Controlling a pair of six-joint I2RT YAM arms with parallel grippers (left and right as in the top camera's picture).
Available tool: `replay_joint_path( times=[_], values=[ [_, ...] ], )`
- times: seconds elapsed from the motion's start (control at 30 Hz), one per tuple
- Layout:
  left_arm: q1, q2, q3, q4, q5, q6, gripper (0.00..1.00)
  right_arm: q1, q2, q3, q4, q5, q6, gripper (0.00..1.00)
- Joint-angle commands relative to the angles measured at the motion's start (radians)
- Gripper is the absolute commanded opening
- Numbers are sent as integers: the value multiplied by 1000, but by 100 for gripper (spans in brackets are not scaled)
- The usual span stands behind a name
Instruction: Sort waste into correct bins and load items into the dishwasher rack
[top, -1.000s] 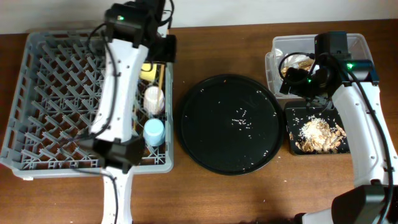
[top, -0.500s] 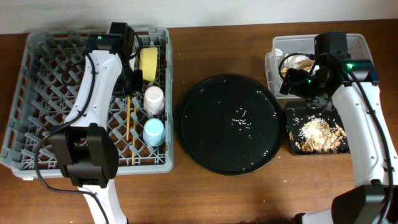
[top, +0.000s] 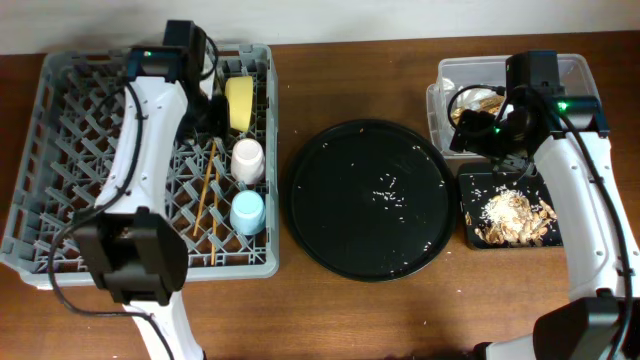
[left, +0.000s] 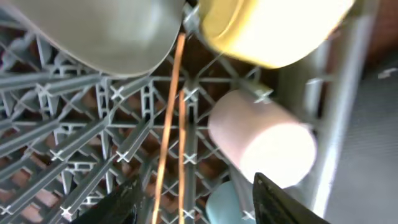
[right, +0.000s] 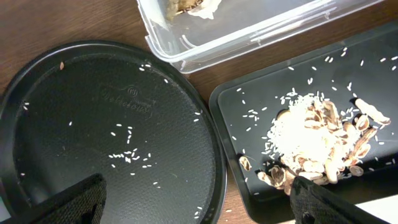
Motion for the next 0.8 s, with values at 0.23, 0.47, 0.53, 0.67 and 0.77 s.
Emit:
replay_joint_path(
  times=[0.23,0.47,0.53,0.67,0.77],
  values=[
    [-16,-176,61,118,137,42,99,-1,-400,76,-85,-4,-100,99],
    [-16,-176,61,118,137,42,99,-1,-784,76,-104,-5,-100,98],
    [-16,-176,61,118,137,42,99,-1,-831,76,-143,46,-100,98],
    [-16,-176,61,118,137,42,99,-1,-842,57,-142,92,-100,98],
    [-16,-176,61,118,137,42,99,35,-893,-130,61,141,-172,98]
  ],
)
